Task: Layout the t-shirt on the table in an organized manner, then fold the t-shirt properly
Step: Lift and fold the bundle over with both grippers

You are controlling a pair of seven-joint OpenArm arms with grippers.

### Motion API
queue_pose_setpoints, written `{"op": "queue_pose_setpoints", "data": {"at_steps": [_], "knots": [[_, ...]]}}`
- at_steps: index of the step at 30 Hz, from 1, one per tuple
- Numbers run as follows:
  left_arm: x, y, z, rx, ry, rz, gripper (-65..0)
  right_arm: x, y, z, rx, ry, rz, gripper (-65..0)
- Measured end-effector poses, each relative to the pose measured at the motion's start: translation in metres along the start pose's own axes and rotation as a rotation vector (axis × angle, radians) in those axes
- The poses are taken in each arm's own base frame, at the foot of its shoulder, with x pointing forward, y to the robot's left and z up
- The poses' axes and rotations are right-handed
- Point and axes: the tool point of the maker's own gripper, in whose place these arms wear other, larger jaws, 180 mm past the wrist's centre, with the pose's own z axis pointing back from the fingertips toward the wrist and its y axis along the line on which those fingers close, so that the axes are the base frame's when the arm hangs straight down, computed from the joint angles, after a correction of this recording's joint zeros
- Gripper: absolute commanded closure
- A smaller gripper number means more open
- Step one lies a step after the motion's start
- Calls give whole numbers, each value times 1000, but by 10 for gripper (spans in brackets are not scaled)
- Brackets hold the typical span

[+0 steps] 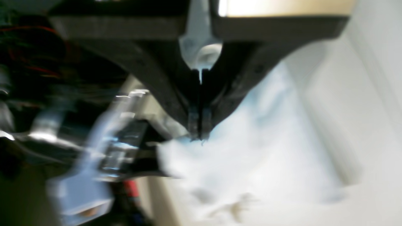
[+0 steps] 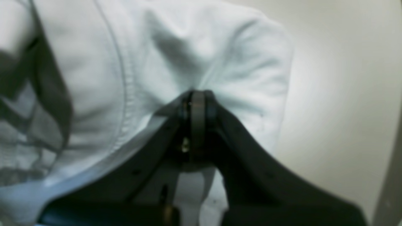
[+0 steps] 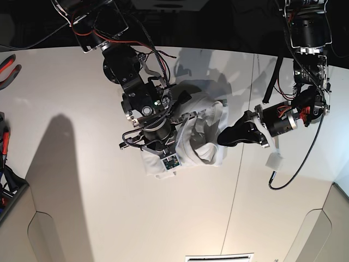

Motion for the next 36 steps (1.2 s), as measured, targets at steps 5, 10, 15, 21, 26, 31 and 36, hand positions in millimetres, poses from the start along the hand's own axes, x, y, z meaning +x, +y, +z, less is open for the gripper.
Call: {"op": "queue_pose_setpoints", "data": {"at_steps": [5,10,15,21,26,31,36], "knots": [[-17,-22,5,-111,25,66,0,5,-5,0,-16,-4,16,0],[-54,-29,0,-129,51,152,0,20,-14,-2,-38,-28,31,0],[-67,-42,-16,-158,44,193,0,41,-21,-2,-52,-65,36,0],[-69,-31,-20,-87,46,162,0,65,-41,0,-141,-132,68,0],[-69,-43,-17,-159,22,214,0,114,-76,-2,-205,-259,112,0],[-90,-52,-19,-181,58,249,0,106,-90,-44,-93,-153,116,0],[-118,-68,-43,-181,194,172,0,83,-88,-70,20,-68,123,0]]}}
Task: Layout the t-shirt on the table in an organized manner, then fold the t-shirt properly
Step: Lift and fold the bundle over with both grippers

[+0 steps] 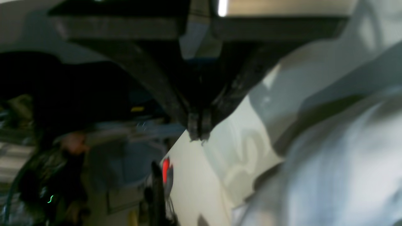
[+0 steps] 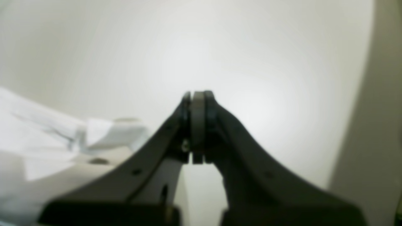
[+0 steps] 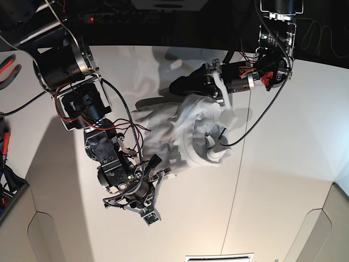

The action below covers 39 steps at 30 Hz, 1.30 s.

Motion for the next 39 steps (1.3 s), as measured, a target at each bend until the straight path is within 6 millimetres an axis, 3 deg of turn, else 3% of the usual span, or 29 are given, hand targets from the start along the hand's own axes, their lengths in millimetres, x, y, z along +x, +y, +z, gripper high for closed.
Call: {"op": "queue_pose_setpoints", "data": {"at_steps": [5,13,18,26,29,33,36,39], "knots": [[7,26,-15,183,49,-183,0,-24,14,-2,70,89,24,0],[60,70,-2,492,18,-349,0,-57,39,13,151,175,14,0],[96,80,8,602,-50,-395,0,-81,57,36,170,255,24,0],[139,73,11,645,-145,-446,0,-105,93,81,217,300,6,0],[144,73,12,656,-145,-464,0,-106,87,88,186,283,-22,0],[151,78,23,689,-134,-495,0,-114,43,92,14,305,-7,0],[167,94,53,800,-141,-515,0,-112,3,100,-144,293,-13,0],[181,106,83,890,-156,-537,0,-88,-5,109,-160,217,-30,0]]}}
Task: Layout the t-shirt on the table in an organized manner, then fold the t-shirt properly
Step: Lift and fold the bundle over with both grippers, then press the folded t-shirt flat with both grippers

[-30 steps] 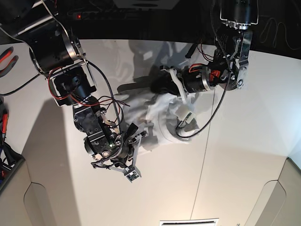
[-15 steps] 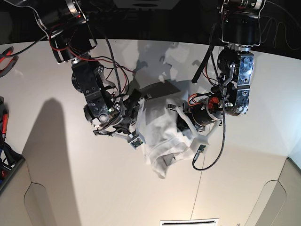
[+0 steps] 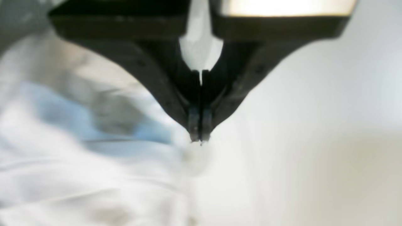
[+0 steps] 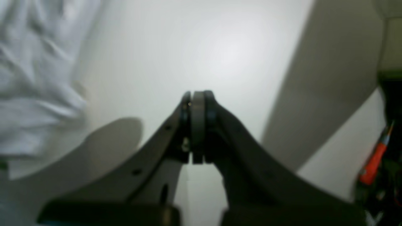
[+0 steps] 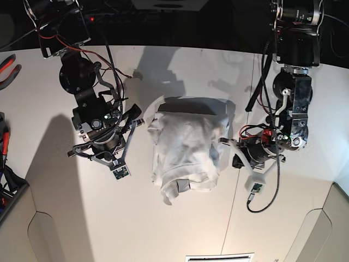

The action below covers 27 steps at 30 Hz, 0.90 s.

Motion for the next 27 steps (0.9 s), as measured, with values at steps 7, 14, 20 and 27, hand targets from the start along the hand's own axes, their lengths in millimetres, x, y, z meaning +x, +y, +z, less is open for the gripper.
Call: {"op": "queue_pose_setpoints", "data": {"at_steps": [7,14,20,27], "knots": [[-2,44,11,120,17,-20,0,93,59,61,334,-367,-70,0],[27,-20,39,-392,-106,230,0,117,75,44,438,-367,-174,0],[29,-79,61,-704,-123,367,0,120,61,9,733,-302,-483,0],[1,-148,47,-805,-49,439,0,106,73,-10,915,-221,-645,0]]}}
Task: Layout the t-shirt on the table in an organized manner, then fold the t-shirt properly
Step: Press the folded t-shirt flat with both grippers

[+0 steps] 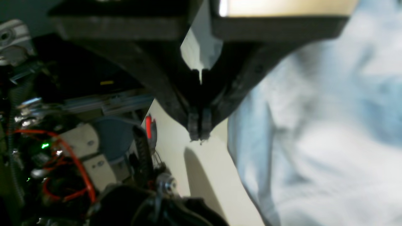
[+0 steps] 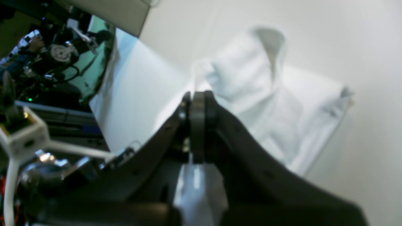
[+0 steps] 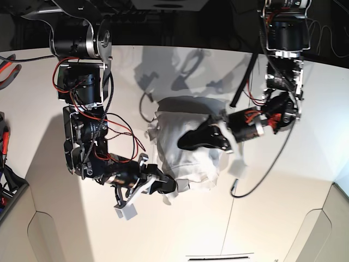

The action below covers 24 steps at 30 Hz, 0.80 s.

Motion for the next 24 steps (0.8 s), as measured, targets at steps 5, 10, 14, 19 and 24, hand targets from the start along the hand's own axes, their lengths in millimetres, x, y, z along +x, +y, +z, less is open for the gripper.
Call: {"op": "queue_pose_setpoints", "data": {"at_steps": [5,10,14,19,24], "knots": [[-15,38,-20,176,19,23,0,-15,-26,-12,-74,-18,-13,0],[-33,70,-19,275,30,68,0,-32,-74,-15,-291,-30,42,0],[-39,74,-19,280,32,87,0,-36,-117,-1,-533,-39,90,0],[-41,72,-18,266,8,123,0,-31,-128,8,-575,-41,112,0],[-45,43,-19,118,57,117,0,-5,-99,0,-442,-122,102,0]]}}
